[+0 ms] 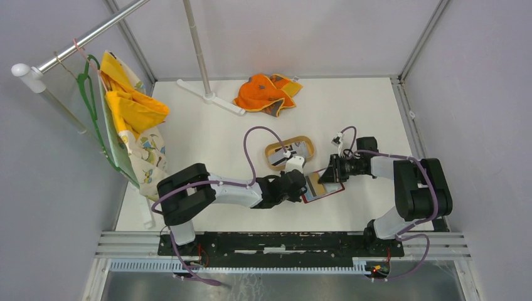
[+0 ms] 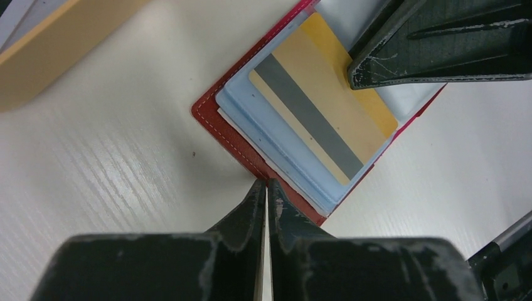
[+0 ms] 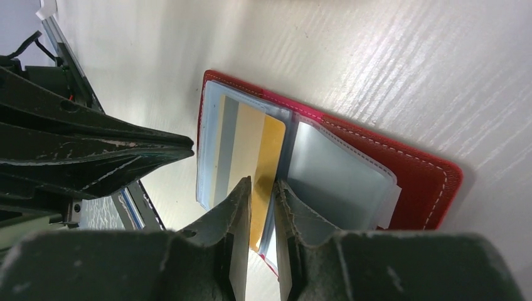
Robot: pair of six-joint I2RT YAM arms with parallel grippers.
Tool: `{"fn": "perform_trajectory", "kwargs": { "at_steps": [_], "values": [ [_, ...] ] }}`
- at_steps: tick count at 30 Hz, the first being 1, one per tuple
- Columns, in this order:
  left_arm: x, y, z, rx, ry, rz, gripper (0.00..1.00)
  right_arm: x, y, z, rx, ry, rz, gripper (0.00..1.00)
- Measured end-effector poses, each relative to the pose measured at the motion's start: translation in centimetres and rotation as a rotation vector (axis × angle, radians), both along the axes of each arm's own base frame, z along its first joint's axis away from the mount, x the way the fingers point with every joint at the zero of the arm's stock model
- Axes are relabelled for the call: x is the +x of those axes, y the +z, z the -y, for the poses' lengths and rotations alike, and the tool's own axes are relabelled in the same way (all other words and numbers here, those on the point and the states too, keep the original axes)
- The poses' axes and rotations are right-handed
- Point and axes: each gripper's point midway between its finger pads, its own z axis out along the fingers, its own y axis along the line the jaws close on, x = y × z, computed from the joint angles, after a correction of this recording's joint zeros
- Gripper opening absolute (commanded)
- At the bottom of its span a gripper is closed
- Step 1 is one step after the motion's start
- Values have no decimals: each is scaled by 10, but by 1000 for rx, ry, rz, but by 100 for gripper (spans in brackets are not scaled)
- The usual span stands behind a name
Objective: Put the credit cards into the card holder
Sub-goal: Insert the credit card into the card holder.
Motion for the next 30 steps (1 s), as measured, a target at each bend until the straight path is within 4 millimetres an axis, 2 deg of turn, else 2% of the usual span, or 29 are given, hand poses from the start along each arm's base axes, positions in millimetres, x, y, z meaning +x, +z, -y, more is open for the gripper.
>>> {"fn": "perform_trajectory", "kwargs": {
  "at_steps": [6, 23, 30],
  "values": [
    [4, -8, 2, 30, -6, 0, 8, 0, 1, -3, -16, 31, 28, 24],
    [8, -8, 6, 46, -24, 7, 7, -5, 5, -18, -35, 130, 90, 30],
    [9, -8, 7, 42, -24, 3, 8, -4, 6, -16, -80, 149, 118, 43]
  ]
}}
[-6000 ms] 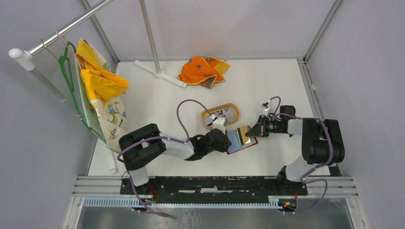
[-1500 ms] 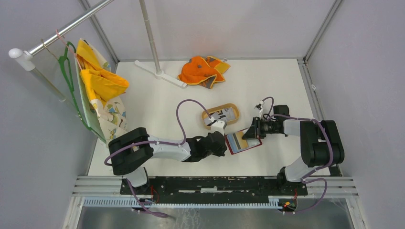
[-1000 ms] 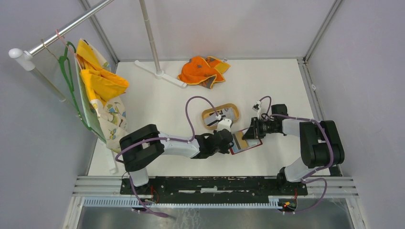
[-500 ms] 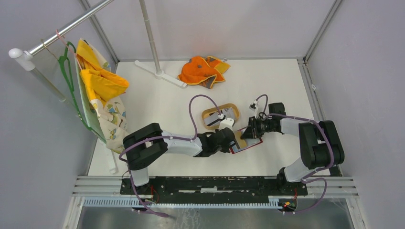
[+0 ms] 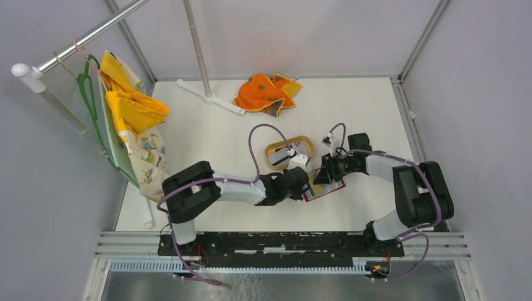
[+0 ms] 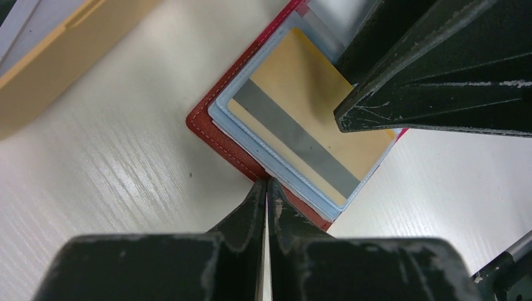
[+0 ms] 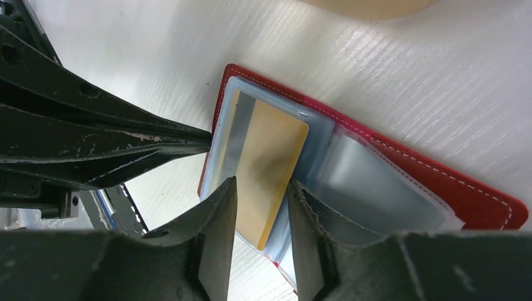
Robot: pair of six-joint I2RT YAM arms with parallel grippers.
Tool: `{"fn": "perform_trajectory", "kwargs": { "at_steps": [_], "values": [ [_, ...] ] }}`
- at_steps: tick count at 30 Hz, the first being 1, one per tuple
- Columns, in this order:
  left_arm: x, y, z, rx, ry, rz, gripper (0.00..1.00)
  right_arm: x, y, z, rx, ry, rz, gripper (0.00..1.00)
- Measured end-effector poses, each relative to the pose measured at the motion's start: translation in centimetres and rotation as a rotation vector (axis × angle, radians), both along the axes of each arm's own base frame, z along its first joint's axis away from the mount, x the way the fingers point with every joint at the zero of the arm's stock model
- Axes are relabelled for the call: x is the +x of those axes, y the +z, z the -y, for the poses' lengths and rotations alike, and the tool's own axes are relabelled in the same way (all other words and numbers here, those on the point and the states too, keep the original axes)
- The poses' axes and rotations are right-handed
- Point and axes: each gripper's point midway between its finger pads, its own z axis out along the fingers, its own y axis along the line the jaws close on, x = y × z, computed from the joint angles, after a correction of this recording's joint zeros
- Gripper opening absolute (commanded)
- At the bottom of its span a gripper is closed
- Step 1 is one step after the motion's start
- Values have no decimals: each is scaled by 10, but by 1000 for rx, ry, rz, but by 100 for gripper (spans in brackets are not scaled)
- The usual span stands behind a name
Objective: Put the credit cards into the card holder
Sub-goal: Insert the credit card into the card holder.
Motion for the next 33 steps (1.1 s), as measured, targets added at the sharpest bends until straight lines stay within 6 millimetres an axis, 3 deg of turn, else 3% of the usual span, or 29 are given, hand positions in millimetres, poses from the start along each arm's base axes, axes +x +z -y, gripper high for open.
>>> {"fn": "perform_trajectory", "kwargs": {
  "at_steps": [5, 9, 16, 19, 23, 24, 27, 33],
  "values": [
    [-2, 4, 1, -27, -10, -1, 10, 5, 3, 4, -47, 14, 45, 45],
    [-10, 14, -10, -71, -25, 2, 16, 12, 14, 9, -82, 28, 134, 45],
    [-25, 66, -28, -266, -55, 64, 27, 24, 56, 13, -103, 108, 423, 47],
    [-29, 93, -33, -382, -67, 112, 43, 23, 84, 10, -91, 202, 640, 53],
    [-35, 122, -46, -518, -73, 175, 80, -1, 113, 0, -62, 472, 1026, 57],
    [-36, 127, -49, -540, -72, 187, 85, -8, 114, -2, -55, 555, 1100, 57],
    [-35, 138, -52, -582, -61, 212, 87, -24, 105, -9, -3, 757, 1185, 49],
    [-36, 135, -55, -626, -49, 207, 84, -32, 70, -5, 13, 891, 1104, 33]
  ]
}}
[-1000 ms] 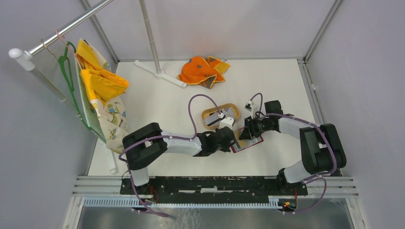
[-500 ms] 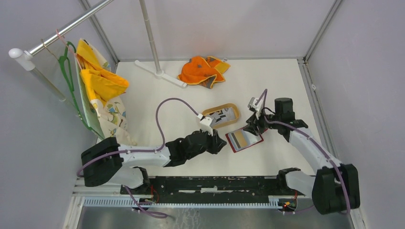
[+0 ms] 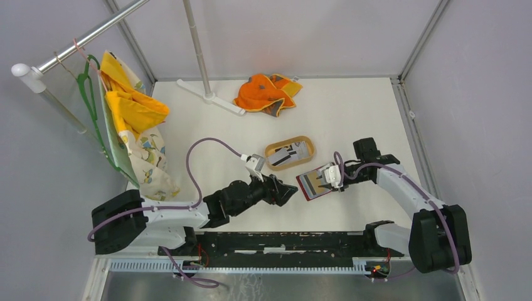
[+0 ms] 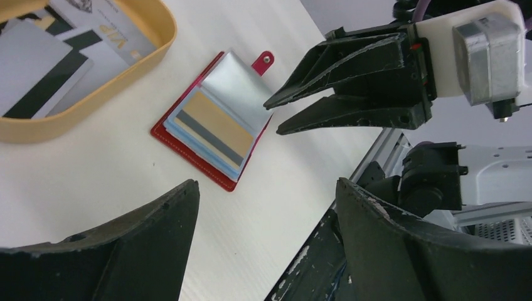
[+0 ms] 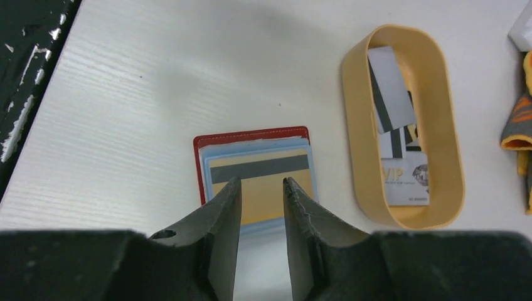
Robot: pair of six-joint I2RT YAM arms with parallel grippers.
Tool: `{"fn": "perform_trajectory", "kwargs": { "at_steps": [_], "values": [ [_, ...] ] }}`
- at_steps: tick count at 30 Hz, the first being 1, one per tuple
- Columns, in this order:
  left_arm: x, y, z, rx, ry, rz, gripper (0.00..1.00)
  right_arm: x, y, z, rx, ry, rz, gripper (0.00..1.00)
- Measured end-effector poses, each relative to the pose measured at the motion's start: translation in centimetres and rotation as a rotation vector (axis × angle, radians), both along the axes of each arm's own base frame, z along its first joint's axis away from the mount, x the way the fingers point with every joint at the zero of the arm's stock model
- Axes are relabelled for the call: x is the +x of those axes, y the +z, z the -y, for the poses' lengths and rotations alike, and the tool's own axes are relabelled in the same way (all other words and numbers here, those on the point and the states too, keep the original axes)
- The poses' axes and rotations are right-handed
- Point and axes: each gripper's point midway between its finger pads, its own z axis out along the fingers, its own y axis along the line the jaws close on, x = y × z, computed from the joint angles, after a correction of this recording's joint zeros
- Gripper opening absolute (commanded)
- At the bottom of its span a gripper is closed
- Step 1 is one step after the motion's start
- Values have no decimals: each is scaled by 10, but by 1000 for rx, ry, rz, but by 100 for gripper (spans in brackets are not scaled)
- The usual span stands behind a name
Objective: Put the credit cards into the card holder
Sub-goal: Insert the credit card into the card holder.
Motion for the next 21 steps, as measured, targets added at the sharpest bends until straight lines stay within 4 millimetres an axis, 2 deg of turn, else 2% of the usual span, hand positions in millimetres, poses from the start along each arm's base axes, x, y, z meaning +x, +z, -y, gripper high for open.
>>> {"fn": "perform_trajectory", "kwargs": {
  "at_steps": [3, 6, 10, 15, 21],
  "values": [
    [-3, -19, 0, 6, -7, -34, 72, 2, -13, 5, -35, -40, -13, 25],
    [-6, -41, 9, 30, -38, -76, 59, 8, -22, 9, -74, -92, -40, 21],
    [-9, -60, 24, 52, -79, -109, 42, 22, -36, 16, -131, -170, -73, 20],
    [2, -71, 41, 74, -81, -142, 34, 30, -54, 21, -193, -232, -127, 19],
    [12, -79, 54, 125, -68, -168, 34, 31, -68, 21, -249, -257, -156, 19]
  ]
}}
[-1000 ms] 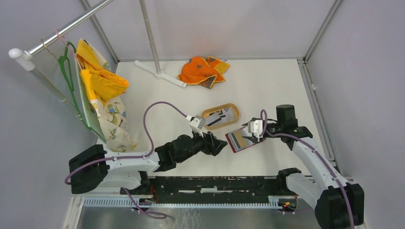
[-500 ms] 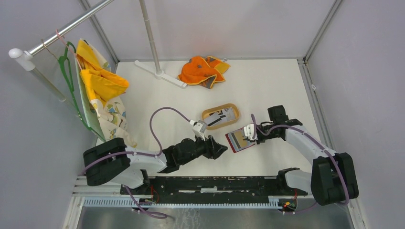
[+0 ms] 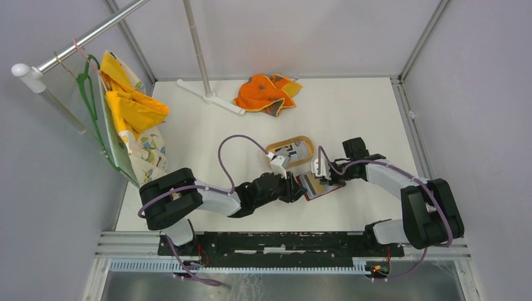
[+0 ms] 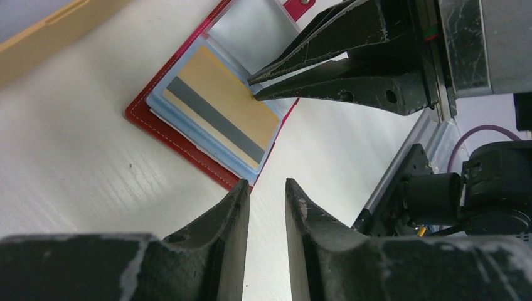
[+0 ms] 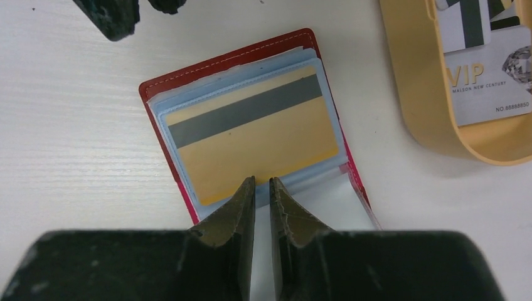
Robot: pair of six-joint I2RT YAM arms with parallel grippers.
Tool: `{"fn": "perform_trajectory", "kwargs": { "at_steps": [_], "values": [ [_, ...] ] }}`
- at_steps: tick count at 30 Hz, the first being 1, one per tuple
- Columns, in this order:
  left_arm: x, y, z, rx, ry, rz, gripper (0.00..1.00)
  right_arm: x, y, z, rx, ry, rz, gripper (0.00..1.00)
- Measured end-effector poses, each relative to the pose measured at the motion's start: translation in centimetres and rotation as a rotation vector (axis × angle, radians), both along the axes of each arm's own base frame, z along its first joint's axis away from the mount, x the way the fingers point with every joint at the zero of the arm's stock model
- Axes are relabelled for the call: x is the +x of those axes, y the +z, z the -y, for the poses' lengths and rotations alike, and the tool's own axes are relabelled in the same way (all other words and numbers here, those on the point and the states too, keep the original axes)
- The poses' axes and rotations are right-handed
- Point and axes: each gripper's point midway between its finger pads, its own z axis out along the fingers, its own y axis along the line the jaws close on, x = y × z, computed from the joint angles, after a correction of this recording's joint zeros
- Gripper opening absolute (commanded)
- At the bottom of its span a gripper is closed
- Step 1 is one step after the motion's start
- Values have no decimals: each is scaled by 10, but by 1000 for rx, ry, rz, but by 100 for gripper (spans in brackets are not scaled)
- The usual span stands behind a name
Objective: Put the credit cards into the card holder
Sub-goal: Insert the credit card into the card holder.
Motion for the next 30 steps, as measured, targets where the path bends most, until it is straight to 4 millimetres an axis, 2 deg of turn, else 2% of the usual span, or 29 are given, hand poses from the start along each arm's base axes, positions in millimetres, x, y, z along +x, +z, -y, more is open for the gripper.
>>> {"fn": "perform_trajectory", "kwargs": {
  "at_steps": [11, 22, 30],
  "values": [
    [11, -25, -1, 81, 23, -40, 38, 1, -11, -2, -42, -2, -23, 19],
    [19, -21, 2, 52, 28, -56, 42, 3, -12, -3, -52, 2, -37, 19],
    [20, -35, 7, 20, 30, -118, 43, 3, -12, -4, -53, 2, -41, 19]
  ]
}}
